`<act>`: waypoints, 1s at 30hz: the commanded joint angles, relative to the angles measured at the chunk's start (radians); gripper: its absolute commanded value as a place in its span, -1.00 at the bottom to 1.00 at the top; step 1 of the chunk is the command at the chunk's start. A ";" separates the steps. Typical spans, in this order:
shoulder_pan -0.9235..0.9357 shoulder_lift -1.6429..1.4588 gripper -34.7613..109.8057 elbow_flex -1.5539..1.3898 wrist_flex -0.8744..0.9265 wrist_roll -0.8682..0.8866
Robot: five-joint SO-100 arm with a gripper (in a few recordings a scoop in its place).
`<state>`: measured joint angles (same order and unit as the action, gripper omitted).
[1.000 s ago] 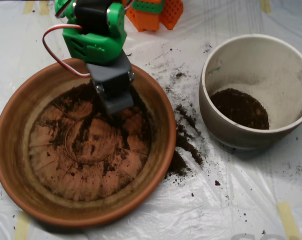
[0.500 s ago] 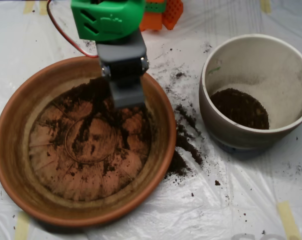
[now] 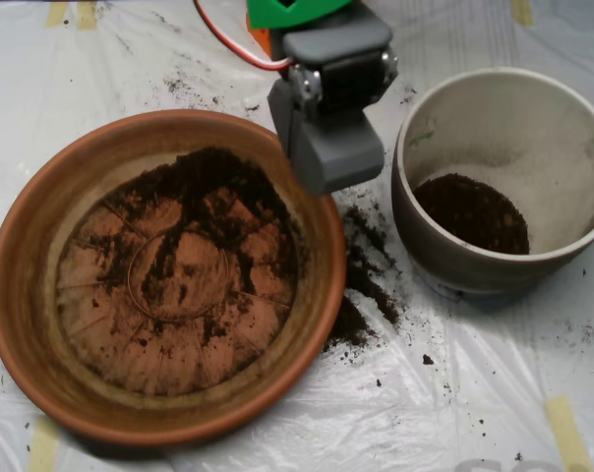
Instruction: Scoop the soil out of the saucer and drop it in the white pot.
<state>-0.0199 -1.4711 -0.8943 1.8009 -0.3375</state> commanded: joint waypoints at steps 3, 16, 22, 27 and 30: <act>-0.175 -0.106 -0.53 0.089 -0.011 -0.023; -0.420 -0.083 -0.21 0.092 -0.048 -0.057; -0.383 -0.137 -0.03 -0.012 -0.072 -0.037; -0.351 -0.202 -0.01 -0.052 -0.063 -0.031; -0.318 -0.298 -0.02 -0.138 -0.094 -0.006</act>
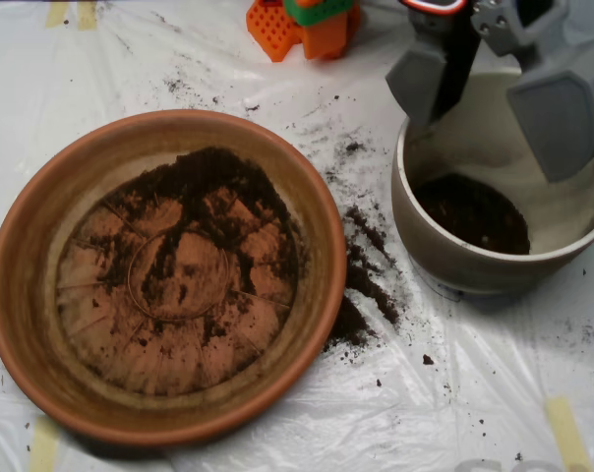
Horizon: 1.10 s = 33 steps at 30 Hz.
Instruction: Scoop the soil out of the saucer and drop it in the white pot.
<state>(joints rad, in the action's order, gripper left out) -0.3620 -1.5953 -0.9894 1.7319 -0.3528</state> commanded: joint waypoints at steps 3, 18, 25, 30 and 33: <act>0.080 -0.321 -0.06 -0.190 -0.107 0.054; 0.325 -1.275 -0.31 -1.281 -0.591 0.078; 0.325 -1.506 -0.36 -1.520 -0.647 0.092; 0.331 -1.654 -0.45 -1.664 -0.672 0.143; 0.333 -1.695 -0.52 -1.738 -0.696 0.172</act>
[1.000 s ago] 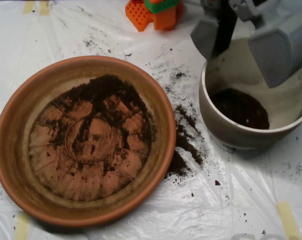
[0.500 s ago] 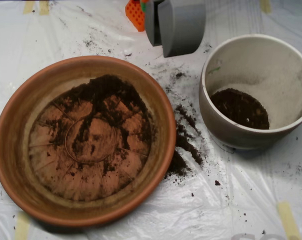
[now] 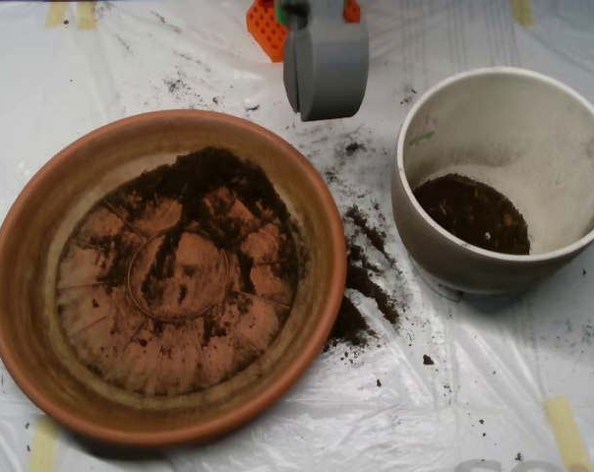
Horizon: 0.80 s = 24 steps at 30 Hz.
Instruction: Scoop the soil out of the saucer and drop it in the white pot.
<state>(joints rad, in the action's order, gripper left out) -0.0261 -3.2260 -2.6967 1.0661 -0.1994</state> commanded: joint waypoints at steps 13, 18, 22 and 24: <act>-0.170 -0.123 -0.52 -0.310 -0.087 0.129; -0.207 -0.123 -0.52 -0.347 -0.094 0.132; -0.207 -0.123 -0.52 -0.385 -0.118 0.123; -0.207 -0.123 -0.52 -0.385 -0.118 0.123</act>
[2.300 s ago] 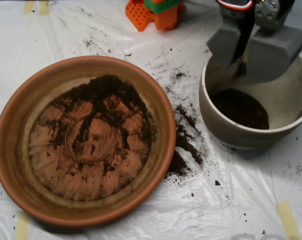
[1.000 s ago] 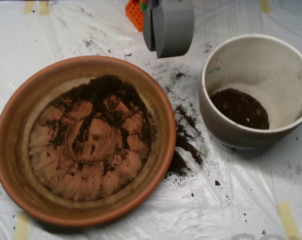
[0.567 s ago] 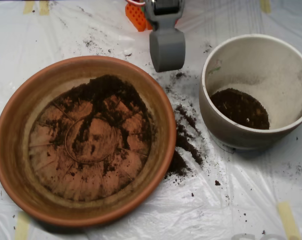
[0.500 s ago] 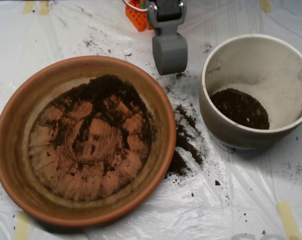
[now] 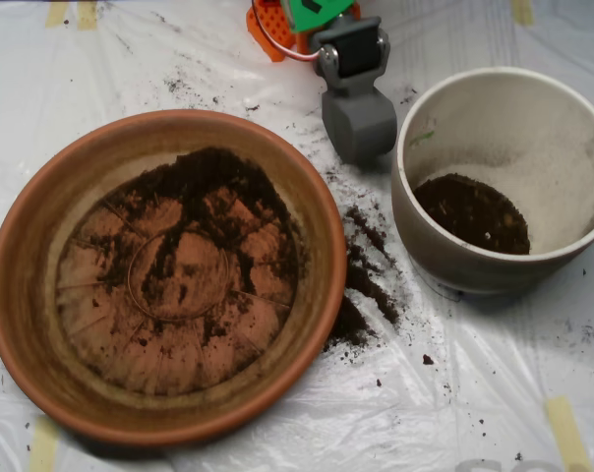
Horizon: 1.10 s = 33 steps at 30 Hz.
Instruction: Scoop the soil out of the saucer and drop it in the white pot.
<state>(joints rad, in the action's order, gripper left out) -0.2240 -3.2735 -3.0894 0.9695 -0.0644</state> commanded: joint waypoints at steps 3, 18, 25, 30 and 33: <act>-0.006 -0.075 -0.49 0.008 -0.021 -0.008; 0.041 -0.075 -0.52 0.003 -0.032 0.078; 0.055 -0.075 -0.52 0.002 -0.038 0.086; 0.015 -0.075 -0.52 0.002 -0.037 0.038; 0.012 -0.075 -0.52 0.002 -0.037 0.041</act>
<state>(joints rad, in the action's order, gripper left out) -0.1979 -3.2735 -3.0894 0.9511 -0.0123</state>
